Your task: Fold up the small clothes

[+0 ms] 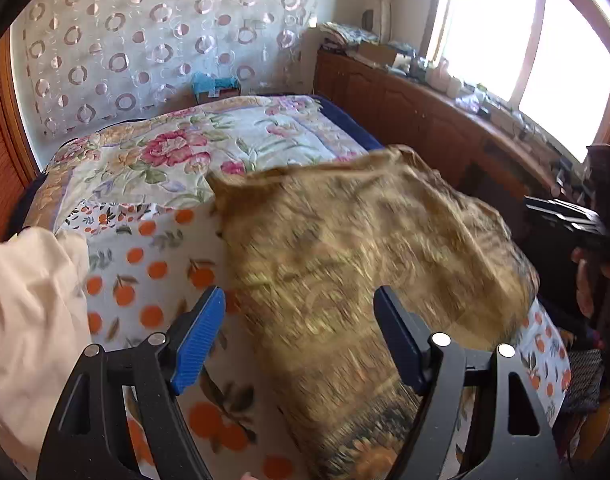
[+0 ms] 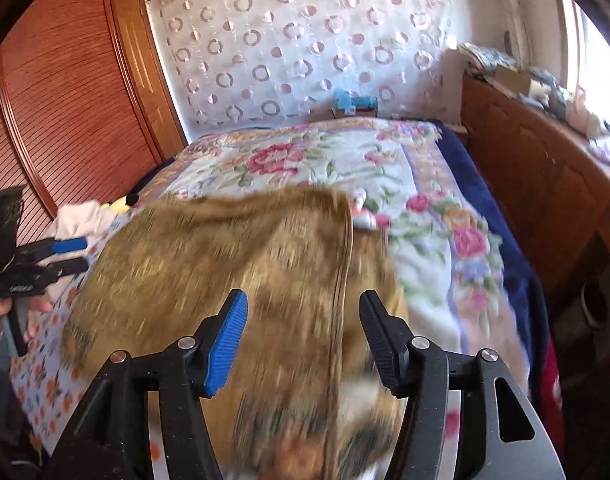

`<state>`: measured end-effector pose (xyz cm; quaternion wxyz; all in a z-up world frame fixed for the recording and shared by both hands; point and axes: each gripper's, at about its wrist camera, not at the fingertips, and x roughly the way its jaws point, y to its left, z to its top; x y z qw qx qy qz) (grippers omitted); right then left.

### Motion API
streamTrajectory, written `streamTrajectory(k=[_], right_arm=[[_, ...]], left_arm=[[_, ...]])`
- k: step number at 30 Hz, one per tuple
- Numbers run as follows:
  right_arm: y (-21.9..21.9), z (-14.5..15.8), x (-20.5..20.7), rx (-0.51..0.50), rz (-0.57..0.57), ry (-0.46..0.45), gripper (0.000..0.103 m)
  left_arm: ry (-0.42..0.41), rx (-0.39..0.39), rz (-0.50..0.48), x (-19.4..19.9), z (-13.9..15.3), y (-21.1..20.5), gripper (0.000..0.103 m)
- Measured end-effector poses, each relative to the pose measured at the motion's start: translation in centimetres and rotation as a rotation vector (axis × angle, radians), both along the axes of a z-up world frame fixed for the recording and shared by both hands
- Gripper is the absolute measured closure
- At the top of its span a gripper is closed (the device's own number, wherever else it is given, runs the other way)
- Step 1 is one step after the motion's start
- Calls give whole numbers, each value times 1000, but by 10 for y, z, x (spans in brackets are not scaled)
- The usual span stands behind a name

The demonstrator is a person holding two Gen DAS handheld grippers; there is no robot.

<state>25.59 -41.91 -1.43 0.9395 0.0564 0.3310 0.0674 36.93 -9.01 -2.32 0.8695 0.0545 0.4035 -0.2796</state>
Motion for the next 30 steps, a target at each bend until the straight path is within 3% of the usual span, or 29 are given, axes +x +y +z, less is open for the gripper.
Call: streamTrajectory(k=[3, 7, 21, 30], right_arm=[[2, -9, -25, 17, -4, 15, 42], [5, -16, -47, 16, -24, 21, 40], [10, -35, -65, 51, -44, 102, 38], [10, -44, -61, 108, -59, 127, 36]], left_arm=[[-18, 48, -3, -15, -5, -12, 26], [-10, 54, -11, -27, -11, -22, 26], [-17, 160, 10, -50, -49, -52, 26], [3, 110, 53, -50, -55, -48, 25]])
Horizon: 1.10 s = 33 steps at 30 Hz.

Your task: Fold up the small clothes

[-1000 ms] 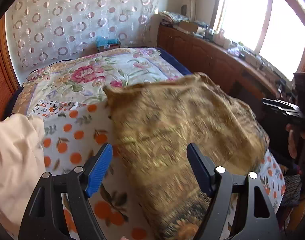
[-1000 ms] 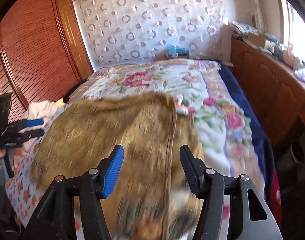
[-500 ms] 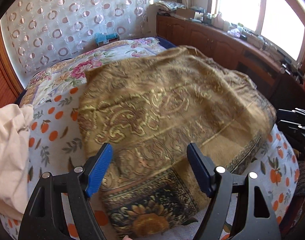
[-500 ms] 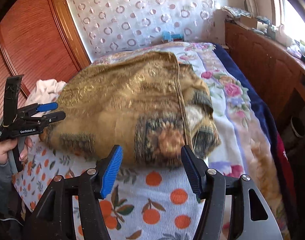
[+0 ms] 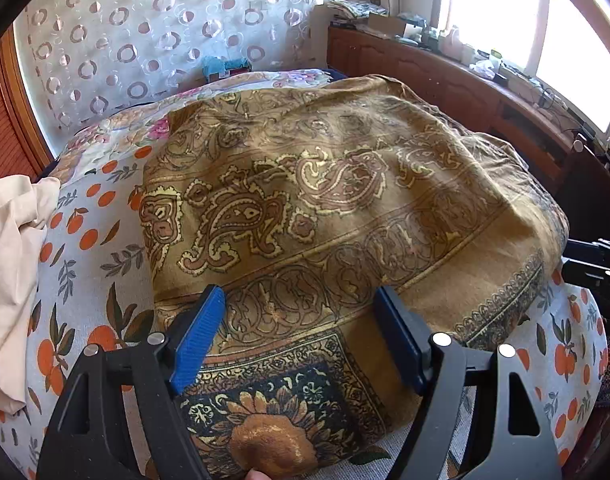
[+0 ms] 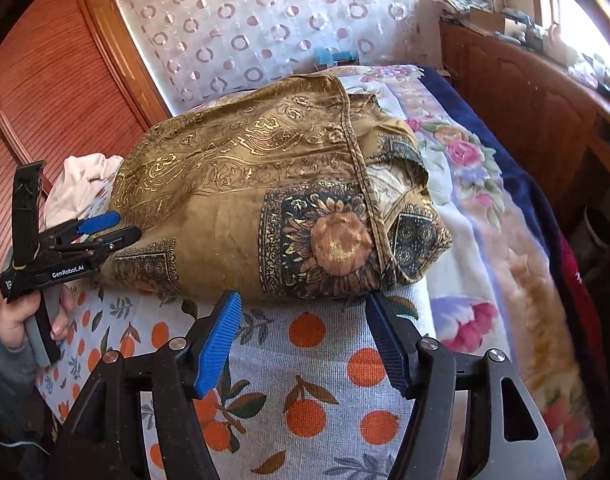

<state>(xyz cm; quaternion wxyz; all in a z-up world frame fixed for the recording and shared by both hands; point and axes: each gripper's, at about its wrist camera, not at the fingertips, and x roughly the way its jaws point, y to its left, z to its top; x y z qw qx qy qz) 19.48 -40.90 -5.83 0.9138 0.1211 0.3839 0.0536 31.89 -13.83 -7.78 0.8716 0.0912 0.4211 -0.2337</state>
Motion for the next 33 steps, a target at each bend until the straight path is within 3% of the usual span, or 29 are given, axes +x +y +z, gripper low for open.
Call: streamTrajectory(k=[3, 10, 23, 26, 28, 30, 33], right_arm=[[0, -2, 2, 8, -1, -7, 36], [-7, -7, 4, 140, -46, -15, 26], [-11, -10, 32, 222, -241, -7, 27], [-11, -11, 32, 219, -311, -8, 52], [-16, -12, 30, 237, -362, -14, 85], [-15, -10, 30, 254, -367, -26, 91], [-2, -3, 30, 188, -363, -50, 94]], left_arm=[[-1, 3, 3, 0, -1, -1, 25], [1, -1, 3, 0, 0, 0, 25], [3, -3, -1, -1, 0, -1, 25], [3, -3, -1, -1, 0, -2, 25], [3, -3, -2, -1, 0, -2, 25], [-10, 7, -12, -6, 2, -3, 25], [4, -32, -40, -18, 10, 0, 25]])
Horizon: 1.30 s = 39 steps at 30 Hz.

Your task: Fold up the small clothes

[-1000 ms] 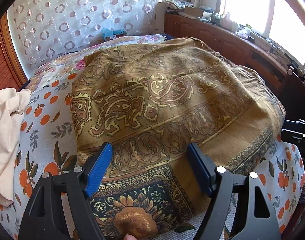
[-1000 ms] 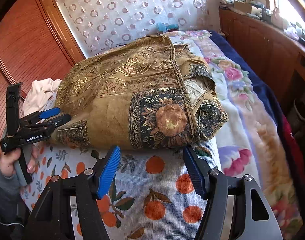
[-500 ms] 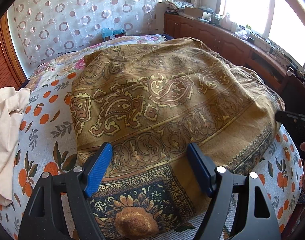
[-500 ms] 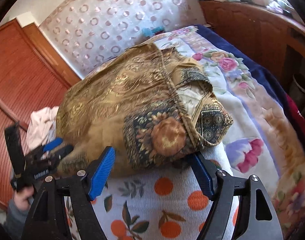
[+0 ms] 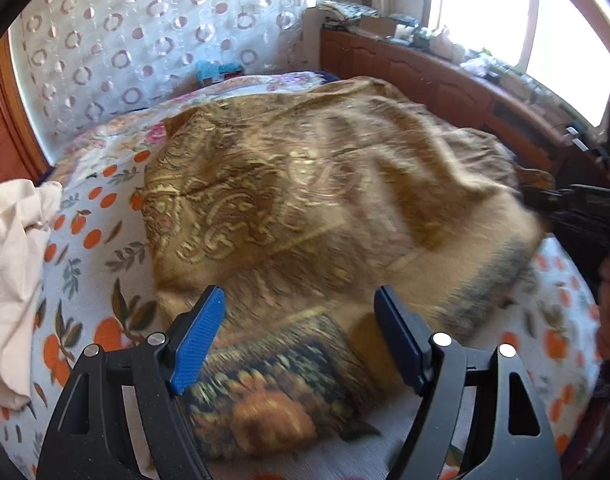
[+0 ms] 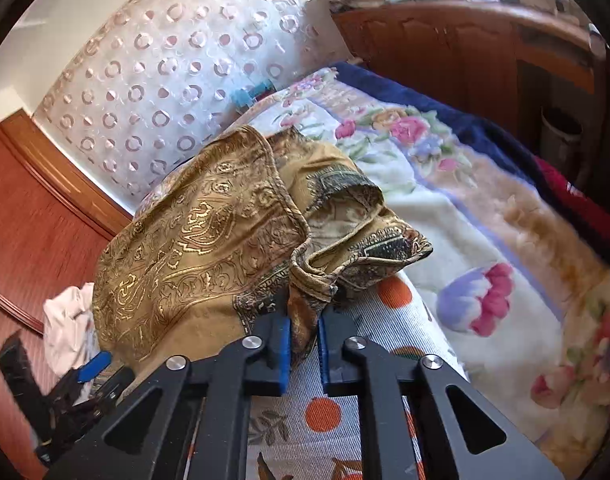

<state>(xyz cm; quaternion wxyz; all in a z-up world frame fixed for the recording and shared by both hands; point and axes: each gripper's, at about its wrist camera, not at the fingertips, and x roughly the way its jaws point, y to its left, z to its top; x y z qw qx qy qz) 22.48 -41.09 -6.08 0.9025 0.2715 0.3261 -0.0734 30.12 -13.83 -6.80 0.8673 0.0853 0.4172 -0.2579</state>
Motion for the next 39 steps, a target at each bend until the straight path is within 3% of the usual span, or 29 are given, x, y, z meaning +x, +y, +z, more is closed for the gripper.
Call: streamTrajectory(k=[4, 7, 11, 16, 20, 27, 31, 34, 36, 39], right_arm=[[13, 13, -7, -56, 10, -61, 95], [23, 28, -10, -85, 39, -126, 96], [51, 59, -7, -147, 123, -219, 96], [101, 87, 5, -190, 264, -294, 96], [159, 94, 13, -207, 426, -328, 96], [249, 49, 10, -181, 687, -225, 97], [277, 10, 3, -225, 750, -118, 97], [279, 4, 13, -239, 758, -71, 96], [277, 9, 19, -232, 768, -60, 89], [265, 33, 19, -284, 753, -75, 69]], left_arm=[[55, -95, -24, -8, 6, -5, 25], [64, -36, -26, -3, -4, -15, 25], [72, -48, -25, -6, -1, -9, 25], [20, -144, 52, -16, 39, 47, 25], [-20, -168, 149, -23, 63, 106, 25], [-62, -135, 296, -31, 68, 188, 25], [-57, -133, 334, -34, 60, 209, 25], [-51, -138, 332, -30, 56, 211, 25], [-50, -142, 320, -26, 57, 208, 25], [-61, -149, 287, -25, 63, 194, 25]])
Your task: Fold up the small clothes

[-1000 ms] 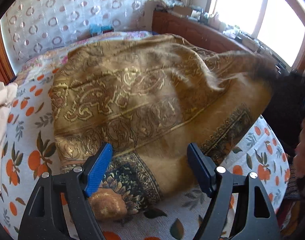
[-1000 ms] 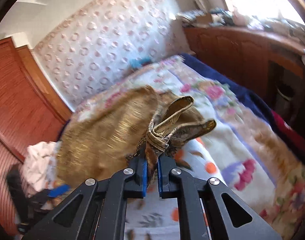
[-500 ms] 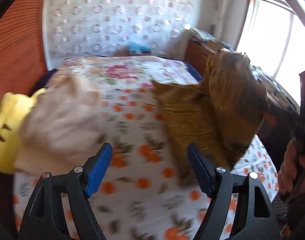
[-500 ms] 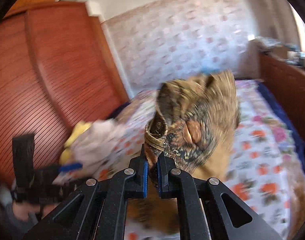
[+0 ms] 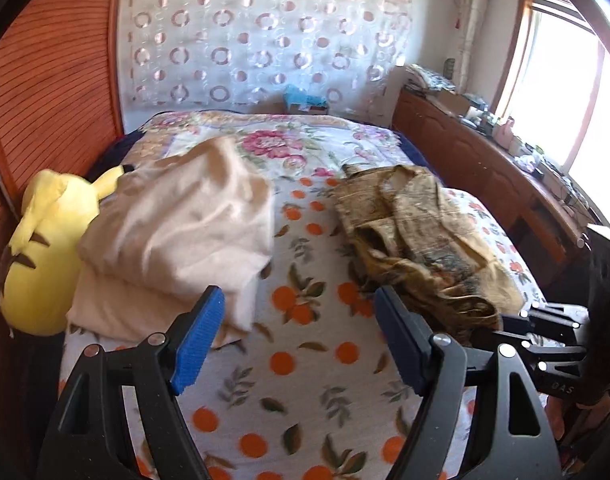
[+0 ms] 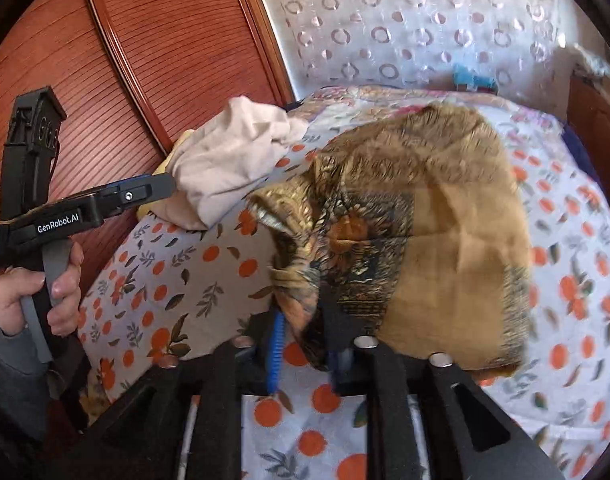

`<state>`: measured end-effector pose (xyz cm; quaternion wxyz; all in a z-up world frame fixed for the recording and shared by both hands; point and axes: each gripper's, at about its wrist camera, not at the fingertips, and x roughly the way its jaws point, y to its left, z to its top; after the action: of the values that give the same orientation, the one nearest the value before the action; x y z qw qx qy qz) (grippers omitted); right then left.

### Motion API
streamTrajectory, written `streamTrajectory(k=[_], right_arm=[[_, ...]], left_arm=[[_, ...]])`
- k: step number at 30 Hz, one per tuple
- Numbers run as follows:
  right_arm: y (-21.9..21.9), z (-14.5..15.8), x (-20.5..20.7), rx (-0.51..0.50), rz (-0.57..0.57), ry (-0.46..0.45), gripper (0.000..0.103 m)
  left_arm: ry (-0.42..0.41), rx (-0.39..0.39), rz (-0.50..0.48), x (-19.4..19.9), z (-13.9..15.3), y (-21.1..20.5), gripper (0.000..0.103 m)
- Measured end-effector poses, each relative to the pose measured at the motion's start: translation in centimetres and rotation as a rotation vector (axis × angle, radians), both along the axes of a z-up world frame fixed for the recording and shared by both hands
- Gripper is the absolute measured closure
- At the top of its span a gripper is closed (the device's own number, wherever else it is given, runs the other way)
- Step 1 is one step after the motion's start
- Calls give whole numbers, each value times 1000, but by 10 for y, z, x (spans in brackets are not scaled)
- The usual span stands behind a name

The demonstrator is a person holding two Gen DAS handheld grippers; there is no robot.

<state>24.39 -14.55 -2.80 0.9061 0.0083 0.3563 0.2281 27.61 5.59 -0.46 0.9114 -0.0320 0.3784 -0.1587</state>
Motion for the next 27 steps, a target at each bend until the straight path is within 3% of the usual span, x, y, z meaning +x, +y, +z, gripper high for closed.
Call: streamTrajectory(k=[1, 4, 9, 17, 22, 27], right_arm=[[-1, 9, -5, -9, 0, -13, 62], [-10, 30, -19, -17, -9, -57, 54], [-52, 59, -24, -14, -64, -131, 47], [-79, 44, 84, -88, -88, -43, 43], [-79, 24, 144, -57, -92, 37, 43], [-86, 10, 177, -18, -71, 107, 43]], left_arm=[[-8, 0, -10, 1, 2, -6, 25], [-24, -5, -34, 4, 9, -19, 25], [-17, -2, -84, 12, 8, -45, 25], [114, -19, -135, 31, -32, -87, 25], [190, -20, -147, 36, -57, -110, 25], [197, 15, -138, 37, -64, -125, 25]])
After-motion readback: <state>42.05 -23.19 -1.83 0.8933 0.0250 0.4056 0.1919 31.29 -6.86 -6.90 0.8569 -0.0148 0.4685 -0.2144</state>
